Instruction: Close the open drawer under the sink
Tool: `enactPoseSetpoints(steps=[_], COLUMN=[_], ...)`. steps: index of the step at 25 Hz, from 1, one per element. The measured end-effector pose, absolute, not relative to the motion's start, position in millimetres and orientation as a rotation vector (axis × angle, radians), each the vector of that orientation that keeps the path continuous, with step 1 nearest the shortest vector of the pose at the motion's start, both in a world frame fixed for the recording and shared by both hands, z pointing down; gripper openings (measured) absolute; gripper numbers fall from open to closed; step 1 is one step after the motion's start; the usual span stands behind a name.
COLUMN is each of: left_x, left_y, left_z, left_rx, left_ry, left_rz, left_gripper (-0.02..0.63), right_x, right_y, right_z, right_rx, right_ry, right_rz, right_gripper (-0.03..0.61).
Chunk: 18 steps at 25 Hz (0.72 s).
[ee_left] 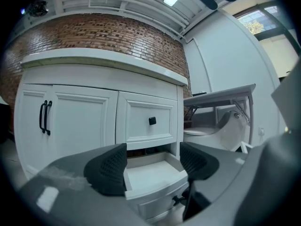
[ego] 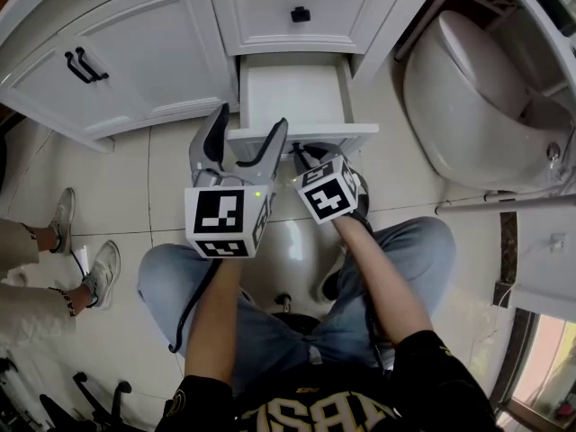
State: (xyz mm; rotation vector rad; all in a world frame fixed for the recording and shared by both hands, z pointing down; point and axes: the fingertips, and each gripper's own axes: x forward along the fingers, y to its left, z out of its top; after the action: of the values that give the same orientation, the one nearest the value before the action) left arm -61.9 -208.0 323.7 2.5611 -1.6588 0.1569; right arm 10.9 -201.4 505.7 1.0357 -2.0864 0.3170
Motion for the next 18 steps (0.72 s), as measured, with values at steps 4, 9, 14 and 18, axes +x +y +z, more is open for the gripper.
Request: enactPoseSetpoints(steps=[4, 9, 14, 18], left_x=[-61.9, -73.5, -95.1, -115.8], left_y=[-231.6, -259.2, -272.3, -283.1], left_z=[330.3, 342.5, 350.1, 360.9], left_rx=[2.571, 2.531, 2.508, 2.438], left_ry=[-1.665, -1.663, -1.716, -1.76], left_rz=[0.179, 0.153, 0.193, 0.2], left_gripper=[0.356, 0.356, 0.356, 0.354], right_x=[9.8, 10.1, 11.5, 10.1], right_y=[-222.4, -249.8, -283.0, -312.9], right_z=[503.8, 502.1, 499.5, 499.1], right_rx=[1.051, 1.062, 1.079, 1.118], right_ry=[-2.114, -2.151, -2.162, -2.155], right_rz=[0.319, 0.3, 0.273, 0.295], right_gripper=[0.066, 0.067, 0.067, 0.069])
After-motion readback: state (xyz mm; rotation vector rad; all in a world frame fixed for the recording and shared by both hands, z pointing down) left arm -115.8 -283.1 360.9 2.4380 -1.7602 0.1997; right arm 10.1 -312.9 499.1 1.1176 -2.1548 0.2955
